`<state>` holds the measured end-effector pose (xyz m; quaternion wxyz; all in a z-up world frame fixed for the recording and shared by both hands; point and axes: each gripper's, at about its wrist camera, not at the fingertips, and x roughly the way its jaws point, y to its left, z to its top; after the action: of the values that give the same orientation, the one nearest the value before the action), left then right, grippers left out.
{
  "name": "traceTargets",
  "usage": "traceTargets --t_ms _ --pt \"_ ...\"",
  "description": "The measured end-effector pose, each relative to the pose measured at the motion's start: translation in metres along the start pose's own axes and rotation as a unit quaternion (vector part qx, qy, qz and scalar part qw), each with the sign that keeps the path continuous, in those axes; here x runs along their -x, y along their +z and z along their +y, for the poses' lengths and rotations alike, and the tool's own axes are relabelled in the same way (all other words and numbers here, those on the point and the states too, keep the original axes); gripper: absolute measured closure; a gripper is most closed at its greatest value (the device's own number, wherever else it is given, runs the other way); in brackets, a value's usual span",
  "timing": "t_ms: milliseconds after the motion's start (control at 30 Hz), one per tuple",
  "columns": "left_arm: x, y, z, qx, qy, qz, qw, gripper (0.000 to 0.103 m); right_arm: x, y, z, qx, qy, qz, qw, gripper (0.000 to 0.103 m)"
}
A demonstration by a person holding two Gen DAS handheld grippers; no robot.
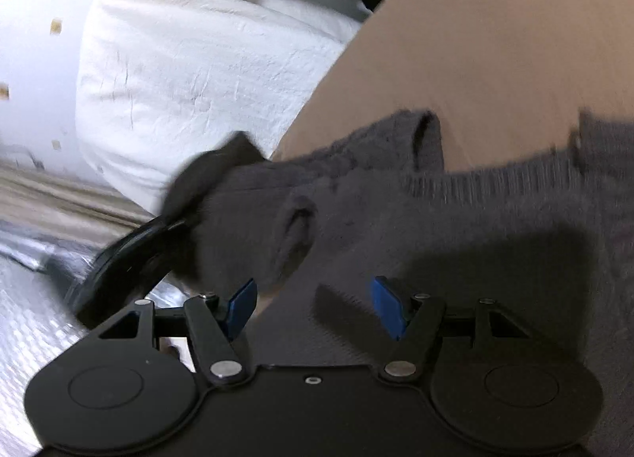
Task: Fold clothes
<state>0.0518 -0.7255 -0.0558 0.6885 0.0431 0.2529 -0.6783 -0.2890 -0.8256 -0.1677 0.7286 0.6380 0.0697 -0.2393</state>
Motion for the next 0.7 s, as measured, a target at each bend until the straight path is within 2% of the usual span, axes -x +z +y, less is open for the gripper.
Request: traceTargets --t_ms 67,133,200,267,300,333,400,467,533,567,600,667,700 --pt "0.064 -0.021 -0.019 -0.031 -0.075 -0.039 0.9959 0.090 0.005 0.001 -0.013 -0.047 0.014 -0.006 0.999 0.033" --pt "0.112 -0.055 -0.024 -0.054 -0.090 -0.032 0.9939 0.087 0.016 0.003 -0.026 -0.095 0.035 -0.019 0.995 0.032" --pt "0.141 -0.095 -0.013 -0.051 -0.055 0.005 0.9972 0.085 0.027 0.004 -0.036 -0.124 0.056 -0.031 0.990 0.032" --pt "0.153 -0.134 0.008 -0.038 0.010 0.059 0.9975 0.079 0.033 0.003 -0.040 -0.136 0.066 -0.032 0.988 0.026" --pt "0.157 -0.152 0.021 -0.021 0.041 0.081 0.9957 0.078 0.031 0.002 -0.039 -0.135 0.063 -0.025 0.988 0.022" --pt "0.164 -0.167 0.035 0.008 0.061 0.093 0.9937 0.078 0.028 0.000 -0.038 -0.134 0.060 -0.018 0.989 0.022" --pt "0.180 -0.192 0.059 0.073 0.090 0.093 0.9889 0.078 0.021 -0.004 -0.035 -0.126 0.048 -0.002 0.991 0.022" --pt "0.197 -0.208 0.075 0.130 0.099 0.070 0.9842 0.072 0.010 -0.009 -0.030 -0.113 0.030 0.017 0.993 0.022" --pt "0.206 -0.217 0.085 0.186 0.087 0.050 0.9773 0.045 0.002 -0.014 -0.025 -0.097 0.011 0.027 0.995 0.022" --pt "0.208 -0.220 0.086 0.207 0.073 0.055 0.9741 0.044 -0.002 -0.016 -0.021 -0.083 -0.002 0.026 0.996 0.022" --pt "0.209 -0.222 0.084 0.218 0.055 0.068 0.9721 0.044 -0.004 -0.017 -0.018 -0.070 -0.013 0.021 0.997 0.022" --pt "0.213 -0.224 0.074 0.207 0.027 0.099 0.9729 0.042 -0.008 -0.019 -0.012 -0.046 -0.028 0.009 0.998 0.022" --pt "0.215 -0.225 0.070 0.195 0.021 0.109 0.9744 0.031 -0.009 -0.019 -0.009 -0.034 -0.030 0.002 0.999 0.022"
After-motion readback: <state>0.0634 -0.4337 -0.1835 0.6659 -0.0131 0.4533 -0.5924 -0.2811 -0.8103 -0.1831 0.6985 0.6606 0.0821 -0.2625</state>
